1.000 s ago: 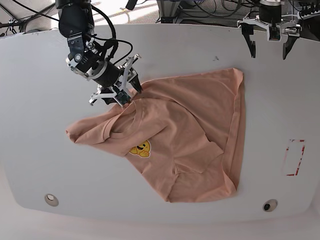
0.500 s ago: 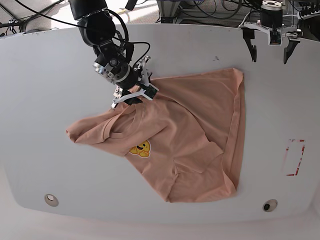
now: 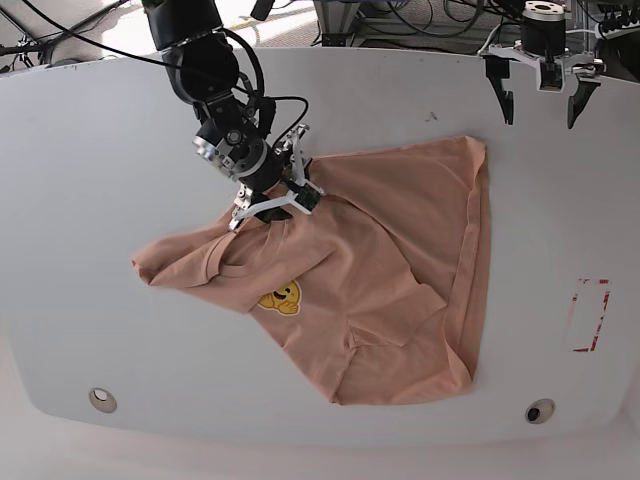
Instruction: Fold the T-shirt properly
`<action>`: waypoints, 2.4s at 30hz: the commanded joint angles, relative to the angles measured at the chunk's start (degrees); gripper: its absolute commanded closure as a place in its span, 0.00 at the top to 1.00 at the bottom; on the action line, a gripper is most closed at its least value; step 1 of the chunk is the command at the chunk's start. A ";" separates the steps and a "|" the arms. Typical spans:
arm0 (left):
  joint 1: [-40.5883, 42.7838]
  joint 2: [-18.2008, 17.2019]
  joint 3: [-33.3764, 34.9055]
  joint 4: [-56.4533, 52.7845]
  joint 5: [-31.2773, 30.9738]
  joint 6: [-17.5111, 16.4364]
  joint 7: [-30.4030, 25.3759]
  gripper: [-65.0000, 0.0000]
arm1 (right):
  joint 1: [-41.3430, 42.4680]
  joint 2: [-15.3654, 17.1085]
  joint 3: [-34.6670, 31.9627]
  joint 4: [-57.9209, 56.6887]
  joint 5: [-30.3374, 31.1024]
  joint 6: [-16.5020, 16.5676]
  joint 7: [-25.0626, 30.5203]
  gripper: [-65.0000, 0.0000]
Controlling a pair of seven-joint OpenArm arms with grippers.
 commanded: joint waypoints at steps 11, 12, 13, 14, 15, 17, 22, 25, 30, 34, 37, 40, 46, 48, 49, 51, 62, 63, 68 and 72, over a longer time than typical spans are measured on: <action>0.66 -0.19 -0.32 0.87 -0.16 0.39 -1.58 0.82 | 1.34 2.26 0.23 2.95 0.20 -0.10 0.57 0.41; 0.66 -0.19 -0.32 0.87 -0.16 0.39 -1.58 0.82 | 0.72 2.26 0.23 3.48 0.20 -0.10 0.57 0.42; 0.66 -0.19 -0.32 0.87 -0.16 0.39 -1.58 0.82 | 0.19 2.26 0.23 3.48 0.11 -0.10 0.57 0.42; 0.66 -0.10 -0.32 0.87 -0.16 0.39 -1.58 0.82 | -0.16 2.26 0.23 3.48 0.11 -0.10 0.57 0.42; 0.66 -0.01 -0.32 0.87 -0.16 0.39 -1.58 0.82 | -0.16 2.34 0.23 3.39 0.11 -0.10 0.57 0.41; 0.66 -0.01 -0.32 0.87 -0.16 0.39 -1.58 0.82 | -0.34 2.34 0.23 3.13 0.11 -0.10 0.57 0.41; 0.57 0.07 -0.23 0.87 -0.16 0.39 -1.58 0.82 | -1.48 2.26 0.23 3.04 0.11 -0.45 0.57 0.41; 0.57 0.07 -0.23 0.78 -0.16 0.39 -1.58 0.82 | -1.39 2.26 0.23 1.90 0.11 -0.45 0.75 0.41; 0.57 -0.10 -0.23 0.78 -0.16 0.39 -1.58 0.82 | 0.10 2.26 0.23 -0.30 0.11 -0.54 0.84 0.41; 0.57 -0.19 -0.23 0.78 -0.16 0.39 -1.58 0.82 | 1.25 2.26 0.23 -1.18 0.11 -0.54 0.92 0.41; 0.57 -0.19 -0.23 0.78 -0.16 0.39 -1.58 0.82 | 1.77 2.26 0.23 -1.97 0.11 -0.54 0.92 0.41; 0.57 -0.19 -0.23 0.78 -0.16 0.39 -1.58 0.82 | 2.65 2.26 0.23 -1.79 0.11 -0.54 0.66 0.41; 0.57 -0.28 -0.23 0.78 -0.16 0.39 -1.58 0.82 | 4.24 2.34 0.23 -1.88 0.11 -0.54 0.57 0.41; 0.57 -0.28 -0.23 0.78 -0.16 0.39 -1.58 0.82 | 4.32 2.34 0.23 -1.53 0.11 -0.54 0.57 0.41; 0.48 -0.28 -0.23 0.78 -0.16 0.39 -1.58 0.82 | 4.32 2.34 0.23 -1.44 0.02 -0.54 0.57 0.41; 0.48 -0.28 -0.23 0.78 -0.16 0.39 -1.58 0.82 | 4.41 2.34 0.23 -1.35 -0.77 -0.54 0.57 0.41; 0.22 -0.28 -0.15 0.78 -0.07 0.39 -1.58 0.82 | 2.92 -0.38 0.05 -0.39 -9.56 0.07 0.57 0.41; 0.22 -0.28 -0.06 0.78 -0.07 0.39 -1.58 0.82 | 2.92 -0.47 0.05 -0.47 -9.82 0.07 0.57 0.41; 0.22 -0.28 0.03 0.78 -0.07 0.39 -1.58 0.82 | 2.92 -0.47 0.05 -0.56 -9.91 0.07 0.57 0.41; 0.22 -0.28 -0.06 0.78 -0.07 0.39 -1.58 0.82 | 3.09 -0.47 -0.04 -2.41 -9.82 0.07 0.57 0.41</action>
